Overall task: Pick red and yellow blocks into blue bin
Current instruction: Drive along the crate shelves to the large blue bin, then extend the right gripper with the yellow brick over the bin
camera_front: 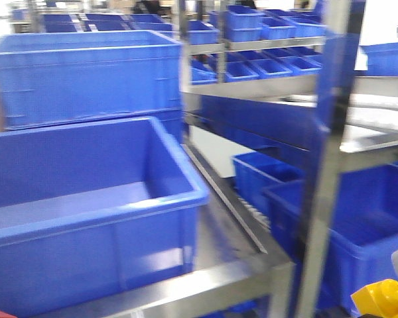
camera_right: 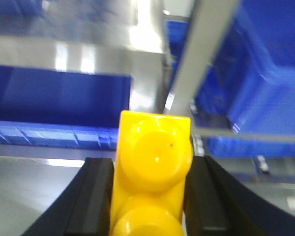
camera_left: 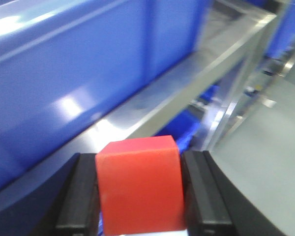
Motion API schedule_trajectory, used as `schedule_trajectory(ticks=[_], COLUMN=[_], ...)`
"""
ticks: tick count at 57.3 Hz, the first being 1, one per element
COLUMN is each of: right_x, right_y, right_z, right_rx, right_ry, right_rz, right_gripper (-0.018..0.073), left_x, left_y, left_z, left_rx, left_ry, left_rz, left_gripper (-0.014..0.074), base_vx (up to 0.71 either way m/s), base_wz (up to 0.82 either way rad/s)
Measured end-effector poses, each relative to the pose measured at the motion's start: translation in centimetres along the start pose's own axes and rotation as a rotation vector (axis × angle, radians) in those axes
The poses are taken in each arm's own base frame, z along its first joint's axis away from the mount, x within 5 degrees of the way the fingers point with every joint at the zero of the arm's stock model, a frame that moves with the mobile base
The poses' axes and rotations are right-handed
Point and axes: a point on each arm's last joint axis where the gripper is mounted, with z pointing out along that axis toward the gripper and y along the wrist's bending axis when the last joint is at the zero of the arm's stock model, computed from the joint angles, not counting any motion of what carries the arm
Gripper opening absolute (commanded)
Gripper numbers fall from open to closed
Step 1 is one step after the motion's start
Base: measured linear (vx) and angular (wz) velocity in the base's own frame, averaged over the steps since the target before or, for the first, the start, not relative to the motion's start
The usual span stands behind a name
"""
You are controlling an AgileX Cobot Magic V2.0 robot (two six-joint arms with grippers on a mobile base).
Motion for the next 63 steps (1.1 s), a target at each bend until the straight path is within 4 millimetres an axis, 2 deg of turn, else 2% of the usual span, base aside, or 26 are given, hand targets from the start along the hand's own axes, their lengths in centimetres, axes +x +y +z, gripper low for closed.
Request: schedule_trajectory(ticks=[36,63], right_x=[0.00,0.01], right_y=[0.00,0.01], right_z=[0.00,0.00], right_rx=[0.000,-0.001], right_ry=[0.000,0.002], right_rz=[0.000,0.001], right_gripper=[0.0231,0.0231], left_x=[0.00,0.00], left_y=[0.00,0.00], left_z=[0.00,0.00], left_rx=[0.000,0.000], left_ry=[0.000,0.000], left_rz=[0.000,0.000], left_gripper=[0.0235,0.0235], base_vx=[0.11,0.04], base_wz=[0.48,0.17])
